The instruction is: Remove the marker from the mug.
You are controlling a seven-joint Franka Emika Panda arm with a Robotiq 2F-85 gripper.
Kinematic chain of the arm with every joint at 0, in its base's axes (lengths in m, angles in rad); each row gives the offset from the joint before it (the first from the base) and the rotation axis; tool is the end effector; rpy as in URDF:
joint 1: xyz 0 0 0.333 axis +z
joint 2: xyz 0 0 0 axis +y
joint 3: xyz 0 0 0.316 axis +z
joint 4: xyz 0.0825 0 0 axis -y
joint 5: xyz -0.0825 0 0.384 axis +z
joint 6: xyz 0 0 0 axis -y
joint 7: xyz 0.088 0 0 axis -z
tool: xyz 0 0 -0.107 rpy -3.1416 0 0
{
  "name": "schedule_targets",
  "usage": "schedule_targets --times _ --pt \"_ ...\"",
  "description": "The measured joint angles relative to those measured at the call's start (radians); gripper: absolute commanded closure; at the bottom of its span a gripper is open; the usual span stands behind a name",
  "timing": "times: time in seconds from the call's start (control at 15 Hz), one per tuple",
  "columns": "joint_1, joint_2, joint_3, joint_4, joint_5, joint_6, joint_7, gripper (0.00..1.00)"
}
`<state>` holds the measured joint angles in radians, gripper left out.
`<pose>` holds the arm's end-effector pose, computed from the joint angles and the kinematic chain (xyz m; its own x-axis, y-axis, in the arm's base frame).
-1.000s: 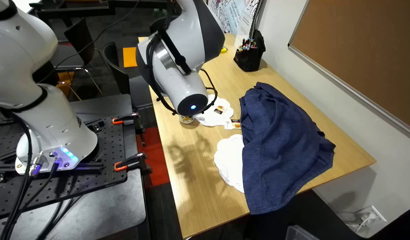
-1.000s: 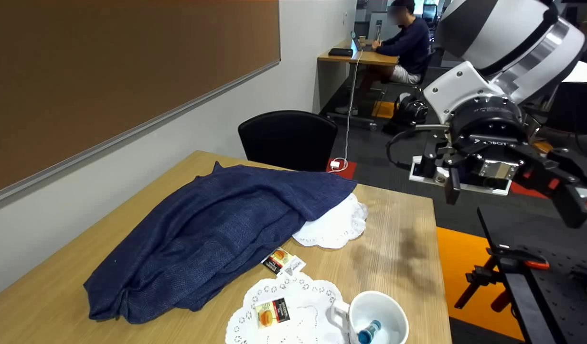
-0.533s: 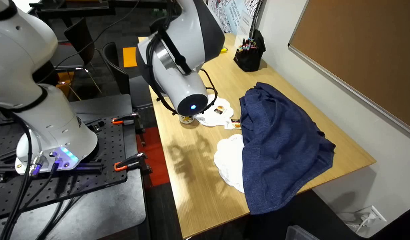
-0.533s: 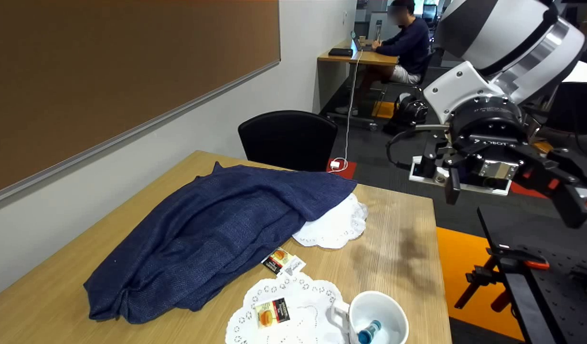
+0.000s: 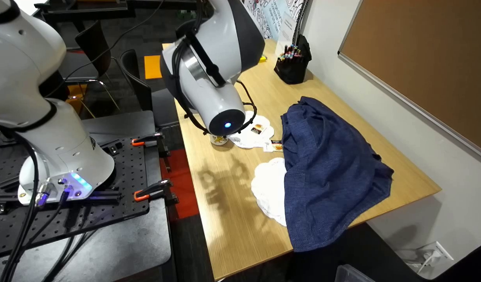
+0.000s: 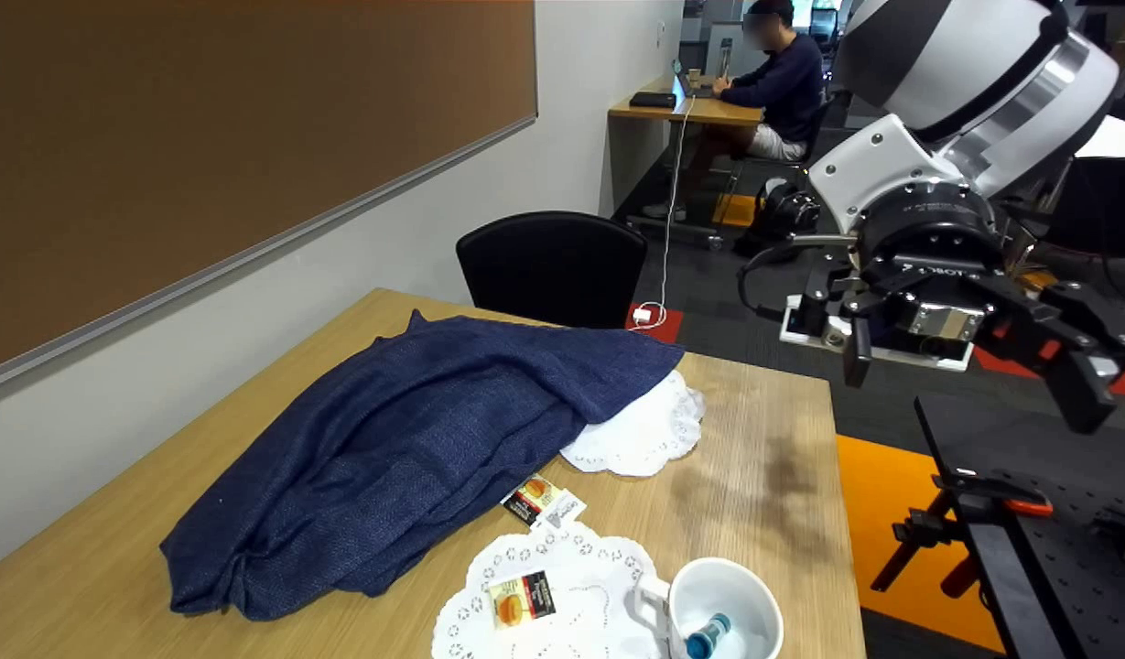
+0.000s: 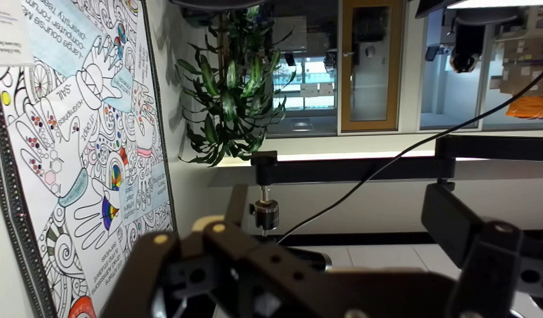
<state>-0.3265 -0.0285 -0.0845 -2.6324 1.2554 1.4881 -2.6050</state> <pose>0.3651 -0.0408 0.2781 0.0334 0.0822 0.9961 0.9948 -0.0988 -0.0252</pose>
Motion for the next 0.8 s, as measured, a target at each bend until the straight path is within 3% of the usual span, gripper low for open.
schedule_targets --times 0.8 --pt "0.11 0.024 -0.02 0.03 0.062 0.263 0.0 0.0"
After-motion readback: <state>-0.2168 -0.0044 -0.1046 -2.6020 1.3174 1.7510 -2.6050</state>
